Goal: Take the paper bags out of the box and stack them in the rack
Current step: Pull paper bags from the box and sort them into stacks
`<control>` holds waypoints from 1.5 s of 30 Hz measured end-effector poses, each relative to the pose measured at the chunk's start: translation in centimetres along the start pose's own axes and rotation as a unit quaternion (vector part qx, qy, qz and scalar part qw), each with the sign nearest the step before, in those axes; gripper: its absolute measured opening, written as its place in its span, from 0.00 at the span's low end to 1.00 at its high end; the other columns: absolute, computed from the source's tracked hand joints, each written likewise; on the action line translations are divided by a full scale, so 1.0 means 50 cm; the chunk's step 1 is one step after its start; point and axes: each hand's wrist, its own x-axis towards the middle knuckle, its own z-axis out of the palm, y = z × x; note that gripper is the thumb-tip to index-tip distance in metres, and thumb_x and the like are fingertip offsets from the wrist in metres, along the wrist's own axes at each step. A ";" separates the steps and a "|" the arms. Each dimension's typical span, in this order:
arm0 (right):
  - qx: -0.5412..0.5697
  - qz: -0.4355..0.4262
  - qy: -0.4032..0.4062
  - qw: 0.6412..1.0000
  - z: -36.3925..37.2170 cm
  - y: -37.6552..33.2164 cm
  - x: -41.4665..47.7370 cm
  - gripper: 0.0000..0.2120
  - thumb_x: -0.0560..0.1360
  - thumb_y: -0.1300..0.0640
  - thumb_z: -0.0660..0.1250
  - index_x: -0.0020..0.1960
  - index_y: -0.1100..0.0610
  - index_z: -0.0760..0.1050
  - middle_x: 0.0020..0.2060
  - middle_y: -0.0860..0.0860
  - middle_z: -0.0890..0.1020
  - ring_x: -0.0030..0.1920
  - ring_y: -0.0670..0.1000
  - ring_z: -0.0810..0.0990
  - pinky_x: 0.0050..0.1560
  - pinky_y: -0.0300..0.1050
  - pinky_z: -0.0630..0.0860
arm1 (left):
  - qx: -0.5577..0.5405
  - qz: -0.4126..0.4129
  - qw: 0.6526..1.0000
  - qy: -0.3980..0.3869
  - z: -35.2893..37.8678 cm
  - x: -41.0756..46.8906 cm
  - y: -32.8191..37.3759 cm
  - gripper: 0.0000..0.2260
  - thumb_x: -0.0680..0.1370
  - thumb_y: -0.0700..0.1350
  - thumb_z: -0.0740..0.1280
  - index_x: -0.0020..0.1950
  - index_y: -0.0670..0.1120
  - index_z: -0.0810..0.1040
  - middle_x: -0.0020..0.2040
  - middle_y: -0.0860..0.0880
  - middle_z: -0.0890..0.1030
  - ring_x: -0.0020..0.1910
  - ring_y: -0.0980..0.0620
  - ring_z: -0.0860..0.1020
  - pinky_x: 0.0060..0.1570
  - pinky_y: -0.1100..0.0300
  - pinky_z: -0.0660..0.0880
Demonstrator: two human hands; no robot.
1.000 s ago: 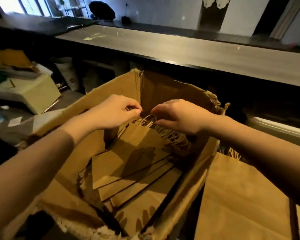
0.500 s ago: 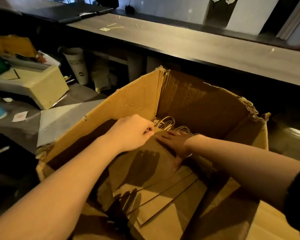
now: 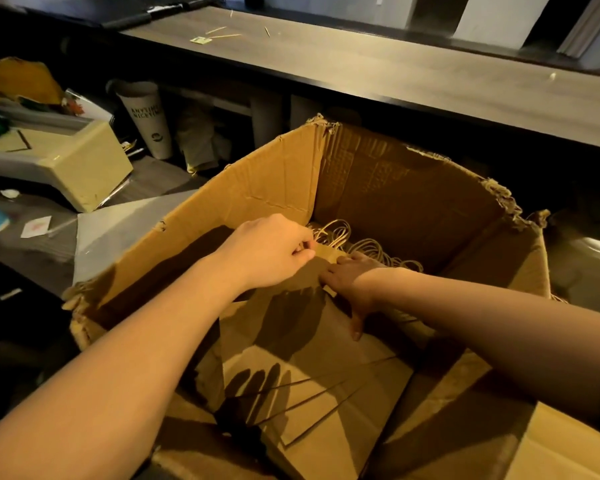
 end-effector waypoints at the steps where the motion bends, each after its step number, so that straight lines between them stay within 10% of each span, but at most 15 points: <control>1: 0.008 -0.001 0.008 1.000 -0.005 0.001 -0.005 0.46 0.62 0.41 0.77 0.72 0.53 0.59 0.67 0.53 0.69 0.68 0.57 0.65 0.71 0.56 0.57 | -0.001 -0.005 1.000 0.000 -0.001 -0.001 -0.002 0.10 0.80 0.51 0.60 0.57 0.53 0.78 0.50 0.53 0.80 0.48 0.54 0.77 0.49 0.54 0.76; 12: 0.098 -0.038 0.157 0.982 -0.085 0.001 -0.076 0.13 0.71 0.49 0.72 0.51 0.53 0.75 0.43 0.47 0.76 0.47 0.49 0.75 0.43 0.43 0.71 | -0.078 -0.038 0.994 -0.073 0.009 -0.010 -0.035 0.17 0.77 0.57 0.64 0.63 0.52 0.74 0.47 0.55 0.77 0.41 0.60 0.74 0.41 0.62 0.73; 18: 0.098 -0.051 0.305 0.946 -0.120 -0.001 -0.142 0.05 0.75 0.52 0.67 0.49 0.52 0.77 0.45 0.48 0.80 0.48 0.49 0.78 0.51 0.46 0.73 | -0.152 -0.027 0.985 -0.081 0.015 -0.034 0.000 0.19 0.76 0.58 0.63 0.35 0.44 0.71 0.28 0.52 0.67 0.25 0.56 0.65 0.30 0.61 0.63; 30: 0.108 0.017 0.659 0.744 -0.132 0.040 -0.276 0.17 0.75 0.47 0.64 0.60 0.53 0.77 0.57 0.51 0.80 0.62 0.56 0.72 0.62 0.52 0.65 | -0.082 0.047 0.984 0.154 -0.145 -0.058 0.100 0.12 0.78 0.52 0.62 0.51 0.47 0.80 0.42 0.51 0.80 0.41 0.56 0.78 0.41 0.59 0.74; 37: 0.195 0.043 0.690 0.696 -0.096 0.063 -0.365 0.30 0.75 0.40 0.59 0.74 0.49 0.60 0.75 0.51 0.60 0.76 0.52 0.48 0.74 0.53 0.43 | -0.181 0.036 0.937 0.296 -0.181 -0.075 0.192 0.14 0.80 0.49 0.59 0.41 0.43 0.78 0.33 0.49 0.76 0.31 0.56 0.73 0.31 0.70 0.66; 42: 0.346 0.076 0.697 0.623 -0.028 0.090 -0.416 0.39 0.73 0.39 0.63 0.76 0.47 0.48 0.78 0.52 0.45 0.77 0.52 0.41 0.76 0.53 0.43 | -0.317 -0.014 0.884 0.343 -0.148 -0.071 0.262 0.14 0.81 0.50 0.60 0.43 0.45 0.81 0.35 0.49 0.81 0.34 0.57 0.76 0.36 0.62 0.69; 45: 0.564 -0.013 0.642 0.519 0.010 0.081 -0.452 0.43 0.73 0.40 0.66 0.77 0.47 0.41 0.76 0.45 0.55 0.75 0.45 0.56 0.74 0.53 0.60 | -0.420 -0.036 0.844 0.331 -0.118 -0.068 0.314 0.11 0.81 0.49 0.59 0.47 0.53 0.81 0.39 0.58 0.84 0.40 0.61 0.81 0.38 0.71 0.73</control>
